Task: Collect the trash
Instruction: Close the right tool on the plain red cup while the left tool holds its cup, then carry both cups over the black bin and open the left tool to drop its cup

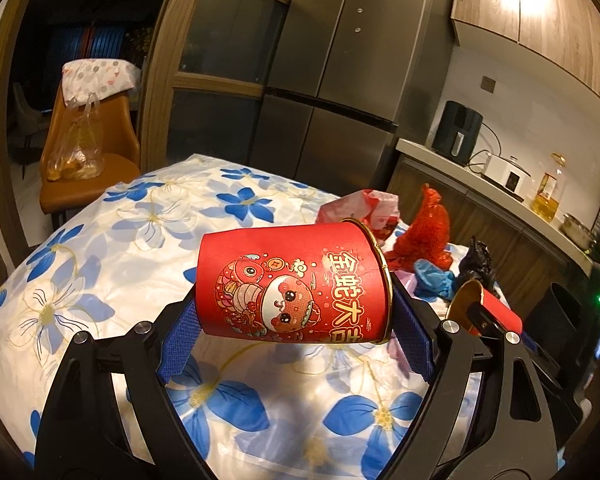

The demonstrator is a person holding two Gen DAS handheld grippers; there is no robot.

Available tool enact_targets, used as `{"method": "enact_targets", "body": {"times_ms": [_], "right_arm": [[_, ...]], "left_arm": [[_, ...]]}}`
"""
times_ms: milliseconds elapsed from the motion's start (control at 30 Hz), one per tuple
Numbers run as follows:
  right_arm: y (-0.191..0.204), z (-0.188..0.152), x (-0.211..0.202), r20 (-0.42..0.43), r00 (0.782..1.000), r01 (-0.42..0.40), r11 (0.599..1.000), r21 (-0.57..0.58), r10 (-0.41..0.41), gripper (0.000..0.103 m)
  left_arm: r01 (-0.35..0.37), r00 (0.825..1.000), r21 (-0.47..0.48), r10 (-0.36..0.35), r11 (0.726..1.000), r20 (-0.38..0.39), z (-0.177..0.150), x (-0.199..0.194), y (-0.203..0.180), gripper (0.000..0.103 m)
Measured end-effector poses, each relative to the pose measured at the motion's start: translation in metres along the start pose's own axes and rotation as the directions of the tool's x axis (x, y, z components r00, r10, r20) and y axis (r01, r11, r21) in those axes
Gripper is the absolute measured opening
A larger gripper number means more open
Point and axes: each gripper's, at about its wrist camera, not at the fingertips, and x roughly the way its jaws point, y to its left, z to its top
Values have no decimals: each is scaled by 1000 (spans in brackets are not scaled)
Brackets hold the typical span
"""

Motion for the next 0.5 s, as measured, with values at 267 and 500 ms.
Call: {"method": "enact_targets", "body": {"times_ms": [267, 500], "right_arm": [[-24, -1, -40, 41, 999, 1, 1000, 11, -2, 82], [-56, 3, -68, 84, 996, 32, 999, 41, -35, 82]], "left_arm": [[36, 999, 34, -36, 999, 8, -4, -12, -30, 83], [86, 996, 77, -87, 993, 2, -11, -17, -65, 83]]}}
